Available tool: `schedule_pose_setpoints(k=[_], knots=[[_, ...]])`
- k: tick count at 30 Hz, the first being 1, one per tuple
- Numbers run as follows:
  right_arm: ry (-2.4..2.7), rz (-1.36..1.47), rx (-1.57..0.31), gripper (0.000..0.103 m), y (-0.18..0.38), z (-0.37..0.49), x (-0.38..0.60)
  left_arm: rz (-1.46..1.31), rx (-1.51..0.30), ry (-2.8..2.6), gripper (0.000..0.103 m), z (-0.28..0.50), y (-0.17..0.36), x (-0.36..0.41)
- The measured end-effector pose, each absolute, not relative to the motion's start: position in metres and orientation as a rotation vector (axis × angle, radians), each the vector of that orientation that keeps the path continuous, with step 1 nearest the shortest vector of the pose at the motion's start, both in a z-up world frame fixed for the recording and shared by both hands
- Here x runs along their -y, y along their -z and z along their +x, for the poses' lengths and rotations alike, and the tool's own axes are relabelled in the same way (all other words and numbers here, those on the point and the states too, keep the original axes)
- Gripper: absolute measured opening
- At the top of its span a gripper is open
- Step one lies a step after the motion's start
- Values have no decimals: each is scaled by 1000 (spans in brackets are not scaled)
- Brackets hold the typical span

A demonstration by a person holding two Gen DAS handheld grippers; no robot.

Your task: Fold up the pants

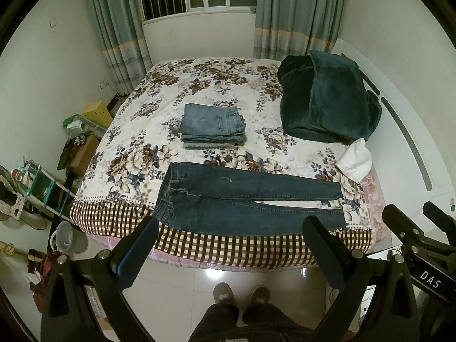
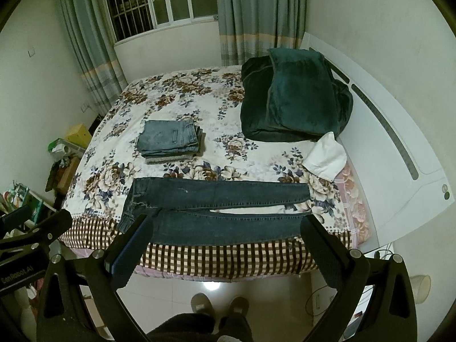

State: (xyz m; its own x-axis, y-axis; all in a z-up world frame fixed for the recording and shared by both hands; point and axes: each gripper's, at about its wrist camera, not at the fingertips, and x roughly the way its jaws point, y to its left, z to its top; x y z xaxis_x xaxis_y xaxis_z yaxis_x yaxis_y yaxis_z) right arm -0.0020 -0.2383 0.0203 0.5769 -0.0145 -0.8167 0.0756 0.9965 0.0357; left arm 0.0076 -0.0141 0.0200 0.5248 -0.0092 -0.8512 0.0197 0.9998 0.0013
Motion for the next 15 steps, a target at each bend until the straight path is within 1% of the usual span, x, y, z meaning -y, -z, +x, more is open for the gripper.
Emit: schedule_pose_setpoints(k=[15], knots=[[54, 70, -950, 103, -21, -1, 239, 7, -1008, 15, 103, 8, -25, 15]])
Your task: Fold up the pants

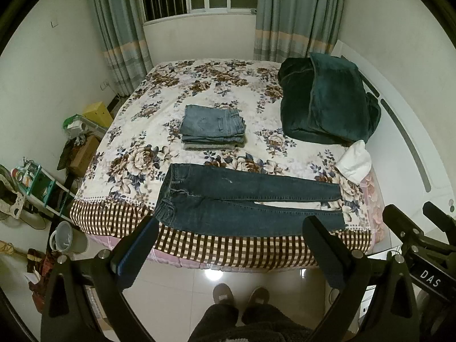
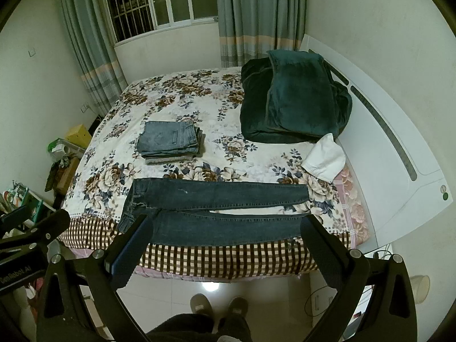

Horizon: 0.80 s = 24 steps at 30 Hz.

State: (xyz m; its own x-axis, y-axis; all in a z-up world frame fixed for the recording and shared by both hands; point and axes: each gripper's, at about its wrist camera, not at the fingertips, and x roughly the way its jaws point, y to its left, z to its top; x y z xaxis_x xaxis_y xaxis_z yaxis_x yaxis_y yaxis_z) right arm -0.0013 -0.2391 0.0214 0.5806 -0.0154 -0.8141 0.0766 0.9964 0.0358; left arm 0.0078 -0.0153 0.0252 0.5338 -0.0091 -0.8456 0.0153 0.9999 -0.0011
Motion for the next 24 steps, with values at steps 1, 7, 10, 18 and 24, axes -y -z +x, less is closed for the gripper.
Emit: schedule_pose_setpoints(k=[1, 7, 10, 18, 24], knots=[[53, 70, -950, 103, -23, 0, 239, 6, -1008, 16, 103, 7, -25, 14], [52, 69, -951, 103, -21, -2, 239, 5, -1007, 16, 103, 7, -26, 14], [50, 66, -951, 103, -21, -1, 239, 5, -1007, 15, 103, 6, -24, 13], [64, 89, -964, 103, -19, 10, 243, 3, -987, -16, 103, 13, -22, 12], [117, 153, -1003, 103, 26, 57, 261, 37, -959, -151, 103, 71, 16, 12]])
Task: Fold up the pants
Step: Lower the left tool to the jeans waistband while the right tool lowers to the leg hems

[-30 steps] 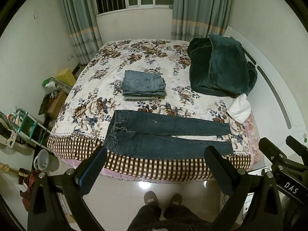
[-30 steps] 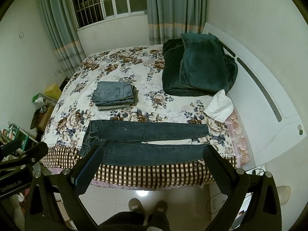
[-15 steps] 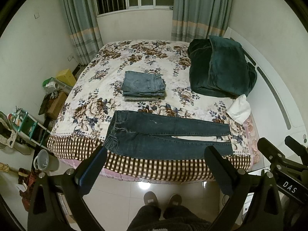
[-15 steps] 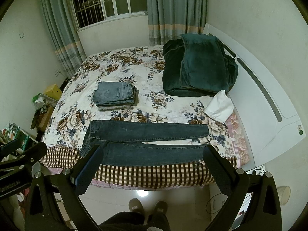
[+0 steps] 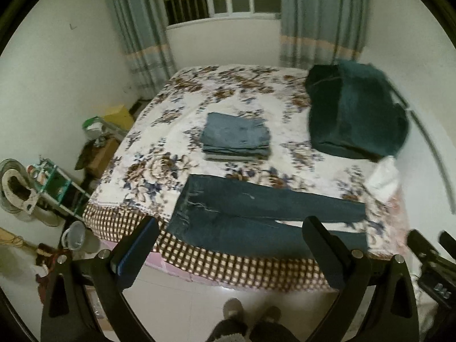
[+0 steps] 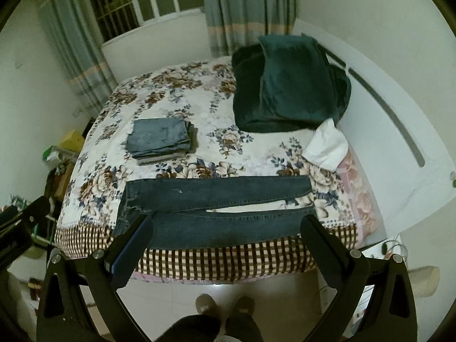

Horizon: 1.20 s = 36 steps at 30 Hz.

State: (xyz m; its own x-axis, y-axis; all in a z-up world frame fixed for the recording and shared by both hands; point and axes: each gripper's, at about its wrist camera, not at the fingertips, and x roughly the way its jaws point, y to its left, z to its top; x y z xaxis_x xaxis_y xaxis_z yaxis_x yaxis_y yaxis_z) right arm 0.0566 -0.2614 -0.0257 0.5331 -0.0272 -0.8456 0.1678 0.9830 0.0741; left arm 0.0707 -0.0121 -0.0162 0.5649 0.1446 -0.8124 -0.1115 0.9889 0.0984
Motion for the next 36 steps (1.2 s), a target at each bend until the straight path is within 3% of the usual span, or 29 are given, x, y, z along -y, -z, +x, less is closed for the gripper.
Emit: schedule_pose_setpoints(k=[9, 14, 21, 27, 33, 34, 36], knots=[[230, 232, -1132, 103, 150, 186, 297, 63, -1137, -259, 103, 191, 136, 9], [345, 280, -1192, 103, 236, 267, 315, -6, -1311, -329, 103, 274, 238, -17], [536, 490, -1323, 103, 395, 375, 367, -207, -1555, -457, 103, 376, 390, -72], [687, 667, -1425, 103, 544, 434, 416, -344, -1630, -581, 103, 449, 494, -104], [811, 786, -1485, 103, 640, 453, 455, -357, -1683, -696, 103, 490, 571, -126], [825, 802, -1486, 103, 648, 453, 459, -367, -1681, -718, 102, 491, 579, -131], [848, 837, -1492, 103, 670, 454, 467, -405, -1664, -744, 90, 487, 585, -138]])
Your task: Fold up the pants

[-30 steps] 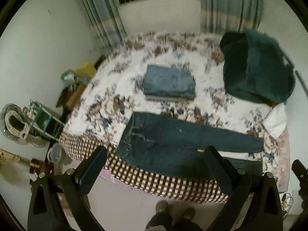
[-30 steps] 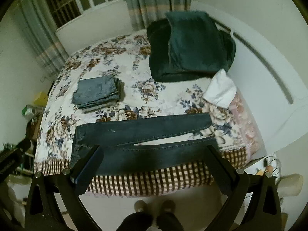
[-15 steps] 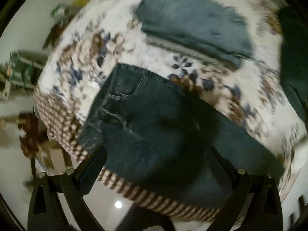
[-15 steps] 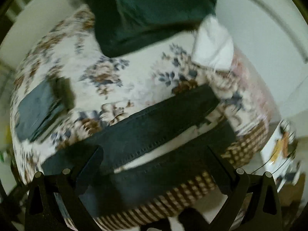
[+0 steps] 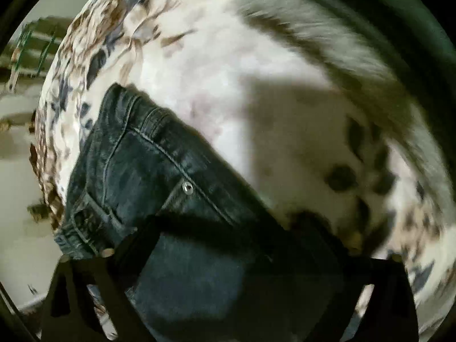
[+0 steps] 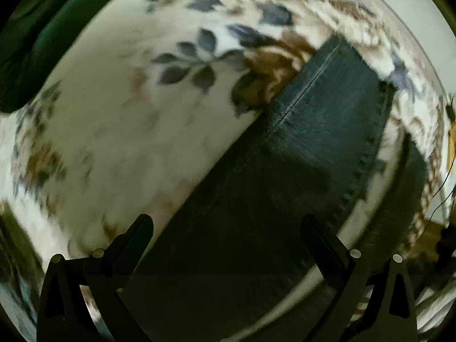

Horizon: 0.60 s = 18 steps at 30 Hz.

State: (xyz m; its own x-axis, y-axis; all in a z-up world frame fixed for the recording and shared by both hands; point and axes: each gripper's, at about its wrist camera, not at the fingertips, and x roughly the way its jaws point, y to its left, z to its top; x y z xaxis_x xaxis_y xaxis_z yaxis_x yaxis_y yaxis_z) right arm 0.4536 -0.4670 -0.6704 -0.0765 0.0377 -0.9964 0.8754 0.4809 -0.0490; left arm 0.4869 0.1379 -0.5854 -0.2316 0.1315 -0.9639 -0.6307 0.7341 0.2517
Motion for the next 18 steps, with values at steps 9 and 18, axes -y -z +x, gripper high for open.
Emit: schedule_pose_setpoints(k=[9, 18], knots=[[828, 880, -1455, 44, 702, 437, 476, -485, -1474, -673, 11, 448, 540, -137], [629, 955, -1307, 8, 647, 402, 466, -570, -1295, -563, 10, 380, 433, -120]])
